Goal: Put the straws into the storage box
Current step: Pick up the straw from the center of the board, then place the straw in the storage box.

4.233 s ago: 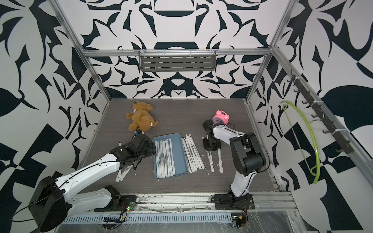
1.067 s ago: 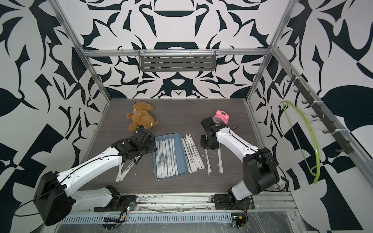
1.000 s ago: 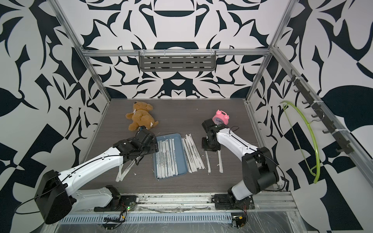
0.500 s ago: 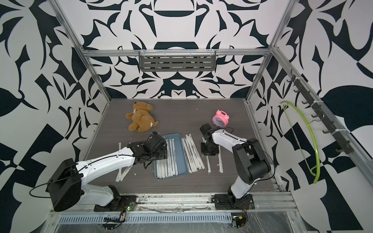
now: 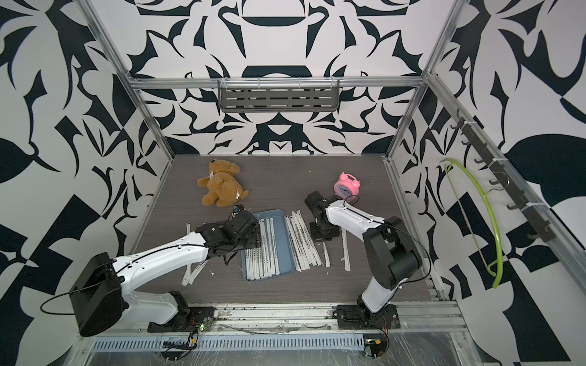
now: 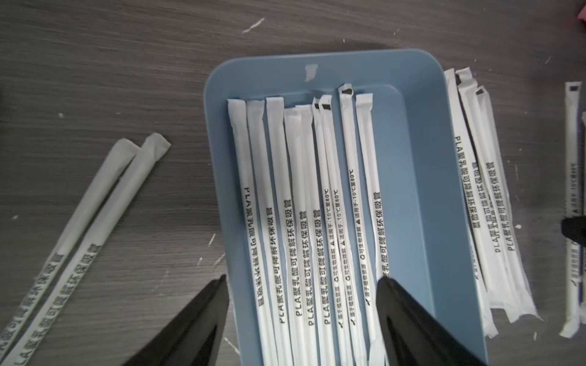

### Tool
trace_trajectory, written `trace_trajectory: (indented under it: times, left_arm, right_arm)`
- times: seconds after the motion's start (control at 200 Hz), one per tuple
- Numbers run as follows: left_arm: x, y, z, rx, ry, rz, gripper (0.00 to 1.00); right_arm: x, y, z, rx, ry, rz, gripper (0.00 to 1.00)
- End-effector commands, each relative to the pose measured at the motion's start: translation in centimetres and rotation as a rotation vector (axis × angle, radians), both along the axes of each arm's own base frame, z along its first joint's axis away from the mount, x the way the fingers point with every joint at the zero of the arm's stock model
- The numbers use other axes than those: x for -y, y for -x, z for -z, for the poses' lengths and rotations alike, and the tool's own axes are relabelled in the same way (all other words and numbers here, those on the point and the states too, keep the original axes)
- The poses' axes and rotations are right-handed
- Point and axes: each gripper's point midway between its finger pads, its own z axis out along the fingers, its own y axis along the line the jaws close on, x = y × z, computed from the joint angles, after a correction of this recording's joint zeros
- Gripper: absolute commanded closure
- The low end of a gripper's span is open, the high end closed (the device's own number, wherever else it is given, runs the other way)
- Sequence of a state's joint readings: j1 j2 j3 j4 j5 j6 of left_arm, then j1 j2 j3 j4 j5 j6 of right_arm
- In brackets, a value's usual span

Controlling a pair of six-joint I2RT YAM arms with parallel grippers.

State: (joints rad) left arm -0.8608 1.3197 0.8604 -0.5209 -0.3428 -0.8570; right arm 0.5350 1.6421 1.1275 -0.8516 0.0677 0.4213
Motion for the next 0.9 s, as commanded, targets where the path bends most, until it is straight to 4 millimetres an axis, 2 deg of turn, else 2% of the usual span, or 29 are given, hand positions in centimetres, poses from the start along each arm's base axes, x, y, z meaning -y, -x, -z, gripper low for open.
trace_trajectory:
  times: [0.0, 0.11, 0.195, 0.275, 0.395, 0.49, 0.735, 0.895]
  left_arm:
    - [-3.6, 0.4, 0.0, -0.001, -0.026, -0.084, 0.19]
    - [-5.4, 0.6, 0.4, -0.013, 0.005, -0.150, 0.19]
    - [-6.8, 0.9, 0.4, -0.014, -0.003, -0.188, 0.20]
    - [-7.9, 1.2, 0.2, -0.014, -0.018, -0.210, 0.20]
    - [-8.9, 1.4, 0.1, -0.011, -0.017, -0.224, 0.19]
    - [-9.0, 1.4, 0.3, -0.015, -0.003, -0.225, 0.19]
    - [-8.0, 1.3, 1.5, -0.056, 0.015, -0.210, 0.20]
    - [-8.1, 1.2, 1.3, -0.054, 0.007, -0.207, 0.20]
  right_arm:
    - [-3.8, 0.0, -6.0, 0.107, -0.054, -0.057, 0.94]
    - [-9.8, 1.3, -6.9, 0.125, -0.153, -0.114, 0.94]
    - [-13.8, 1.9, -5.7, 0.122, -0.204, -0.134, 0.94]
    - [-15.9, 2.0, -3.9, 0.104, -0.212, -0.136, 0.94]
    - [-16.5, 1.9, -1.2, 0.066, -0.196, -0.132, 0.94]
    - [-16.5, 2.1, 0.1, 0.042, -0.176, -0.144, 0.94]
    - [-16.3, 2.2, 2.6, 0.004, -0.144, -0.145, 0.94]
    - [-16.5, 2.3, 3.3, -0.008, -0.149, -0.125, 0.93]
